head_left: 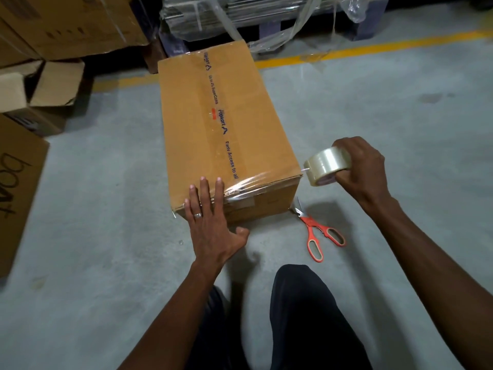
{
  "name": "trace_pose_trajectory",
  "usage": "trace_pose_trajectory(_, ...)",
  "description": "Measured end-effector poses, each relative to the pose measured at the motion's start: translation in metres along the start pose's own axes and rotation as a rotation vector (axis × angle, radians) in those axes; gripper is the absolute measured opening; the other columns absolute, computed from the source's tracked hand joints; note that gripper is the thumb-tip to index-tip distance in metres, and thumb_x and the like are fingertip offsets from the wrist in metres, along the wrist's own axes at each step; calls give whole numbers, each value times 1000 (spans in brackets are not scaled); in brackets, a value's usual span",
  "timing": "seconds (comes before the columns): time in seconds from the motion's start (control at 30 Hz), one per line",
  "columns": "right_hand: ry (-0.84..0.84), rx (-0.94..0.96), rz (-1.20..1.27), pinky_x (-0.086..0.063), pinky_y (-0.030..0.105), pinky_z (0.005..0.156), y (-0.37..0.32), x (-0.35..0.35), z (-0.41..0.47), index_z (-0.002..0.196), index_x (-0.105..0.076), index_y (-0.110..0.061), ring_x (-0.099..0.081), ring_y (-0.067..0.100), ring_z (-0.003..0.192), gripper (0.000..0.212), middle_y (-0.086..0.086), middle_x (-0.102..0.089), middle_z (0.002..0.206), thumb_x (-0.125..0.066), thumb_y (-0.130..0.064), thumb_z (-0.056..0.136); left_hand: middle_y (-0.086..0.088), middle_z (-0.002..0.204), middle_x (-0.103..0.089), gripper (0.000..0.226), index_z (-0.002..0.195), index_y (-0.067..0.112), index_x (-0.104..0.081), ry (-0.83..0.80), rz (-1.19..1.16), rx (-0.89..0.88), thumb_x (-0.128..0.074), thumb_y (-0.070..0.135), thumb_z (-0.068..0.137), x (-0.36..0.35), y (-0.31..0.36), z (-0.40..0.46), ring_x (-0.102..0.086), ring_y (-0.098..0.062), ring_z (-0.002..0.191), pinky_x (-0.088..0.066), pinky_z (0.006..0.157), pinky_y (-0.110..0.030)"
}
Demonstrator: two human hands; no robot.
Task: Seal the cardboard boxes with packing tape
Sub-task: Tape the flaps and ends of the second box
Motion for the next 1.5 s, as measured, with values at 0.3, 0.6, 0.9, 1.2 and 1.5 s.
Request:
trace_pose_trajectory(0.3, -109, -226, 103, -50, 42, 72, 5, -51, -24, 119, -56, -13, -60, 38, 96, 67, 11, -55, 116, -62, -42, 59, -7, 172, -12, 88, 163, 22, -25, 58, -162, -47, -53, 49, 84, 5, -6, -3, -2, -28, 159, -3, 128, -51)
trace_pose_trajectory(0.6, -215, 499, 242, -50, 44, 86, -157, -73, -23, 101, -76, -20, -56, 24, 98, 19, 0, -63, 100, -78, -25, 83, -3, 150, -54, 39, 135, 13, -67, 211, -285, -457, -56, 14, 97, 23, -26, 26, -35, -37, 149, -30, 120, -54)
trace_pose_trajectory(0.9, -670, 463, 246, -46, 14, 62, -162, -113, 15, 83, -70, -20, -59, -7, 68, 22, -10, -67, 77, -86, -10, 72, -4, 150, -55, 39, 140, 12, -62, 188, -327, -334, -53, 7, 102, 31, -91, 12, -44, -26, 146, -40, 117, -47)
trace_pose_trajectory(1.2, -772, 217, 95, -56, 23, 69, -95, -66, 37, 79, -76, -18, -68, 6, 69, 22, -9, -73, 73, -91, -5, 68, -1, 127, -71, 37, 124, 5, -71, 350, -1054, 336, -78, 3, 87, 35, -106, -10, -71, -16, 113, -60, 93, -33)
trace_pose_trajectory(1.5, -785, 96, -19, -55, 25, 70, -80, -60, 50, 72, -73, -24, -67, 6, 67, 27, -8, -72, 70, -95, -11, 62, 11, 118, -73, 40, 140, 8, -58, 396, -1217, 598, -61, 2, 100, 14, -91, -23, -69, 0, 106, -60, 90, -29)
Point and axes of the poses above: each hand's wrist, its own z-axis towards the middle knuckle, its own x-axis out of the back of the hand, y = z × x, the point moved 5 cm from there along z, towards the middle knuckle
